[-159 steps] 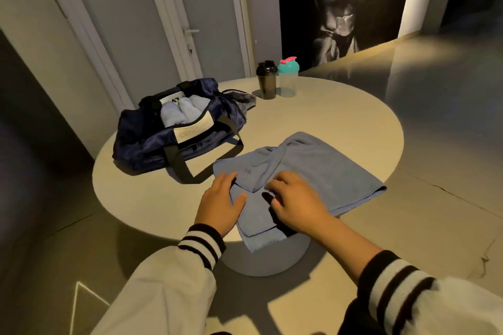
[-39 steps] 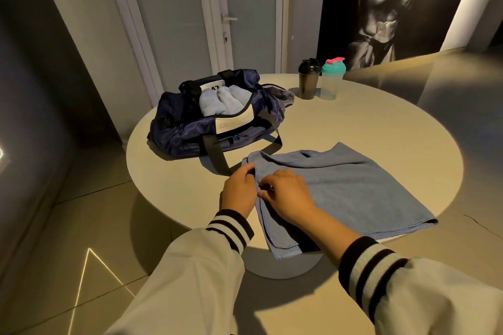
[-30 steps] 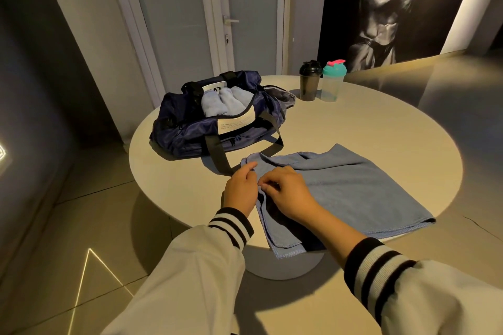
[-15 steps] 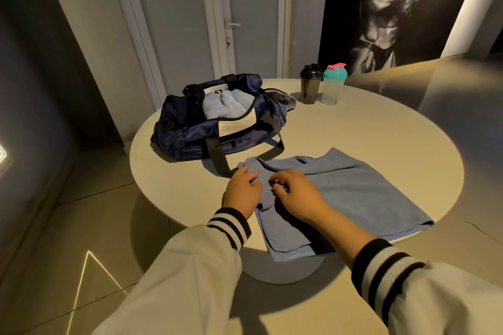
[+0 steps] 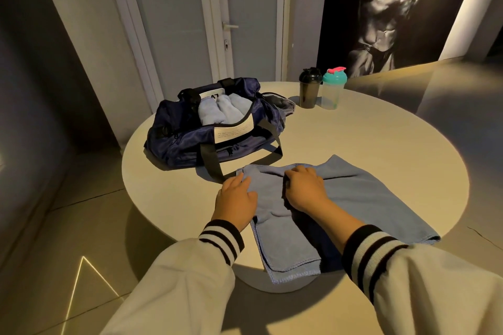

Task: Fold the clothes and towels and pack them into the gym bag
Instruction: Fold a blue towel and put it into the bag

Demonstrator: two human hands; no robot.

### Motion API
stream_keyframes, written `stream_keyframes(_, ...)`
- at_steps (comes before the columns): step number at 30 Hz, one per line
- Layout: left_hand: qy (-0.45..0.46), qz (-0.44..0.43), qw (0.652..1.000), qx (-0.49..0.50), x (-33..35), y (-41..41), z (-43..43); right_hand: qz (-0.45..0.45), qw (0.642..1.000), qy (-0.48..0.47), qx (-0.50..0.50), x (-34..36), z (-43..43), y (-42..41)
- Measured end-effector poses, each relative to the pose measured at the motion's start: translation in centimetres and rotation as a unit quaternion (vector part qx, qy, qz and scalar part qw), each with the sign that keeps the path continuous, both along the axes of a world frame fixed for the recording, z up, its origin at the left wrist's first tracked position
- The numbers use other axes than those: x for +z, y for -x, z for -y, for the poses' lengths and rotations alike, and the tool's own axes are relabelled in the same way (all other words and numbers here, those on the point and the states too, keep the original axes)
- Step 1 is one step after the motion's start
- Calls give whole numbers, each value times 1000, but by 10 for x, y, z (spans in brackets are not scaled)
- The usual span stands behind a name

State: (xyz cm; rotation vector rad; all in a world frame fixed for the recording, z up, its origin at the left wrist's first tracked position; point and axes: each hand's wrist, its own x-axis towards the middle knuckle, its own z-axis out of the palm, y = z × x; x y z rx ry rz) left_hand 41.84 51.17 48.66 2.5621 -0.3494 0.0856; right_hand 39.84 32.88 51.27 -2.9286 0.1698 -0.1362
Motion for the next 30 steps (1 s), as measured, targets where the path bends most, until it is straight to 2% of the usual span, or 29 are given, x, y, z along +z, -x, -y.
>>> stream_keyframes(6,-4,4,1000,-24,0,0,-1,-9,997,-74,-23,6,23,-17)
stream_keyframes(11,26,-2,1000,-12,-1,-2,0,59,994,-80,44,0,1,-13)
stream_keyframes(15,60,-7,998,-6,-3,0,-2,-3,998,-57,25,1,-19,-16)
stream_keyframes(19,76,6,997,-13,-5,-1,-2,-21,1000,-17,13,0,-23,-19)
stream_keyframes(22,92,8,996,-12,-7,-4,-2,-30,998,-38,30,-2,-25,-17)
stream_keyframes(27,121,6,993,17,-8,-6,-3,-110,991,-48,62,-4,-28,-17)
stream_keyframes(30,103,-9,994,22,-8,-5,-1,-67,993,-23,90,-3,-26,-10)
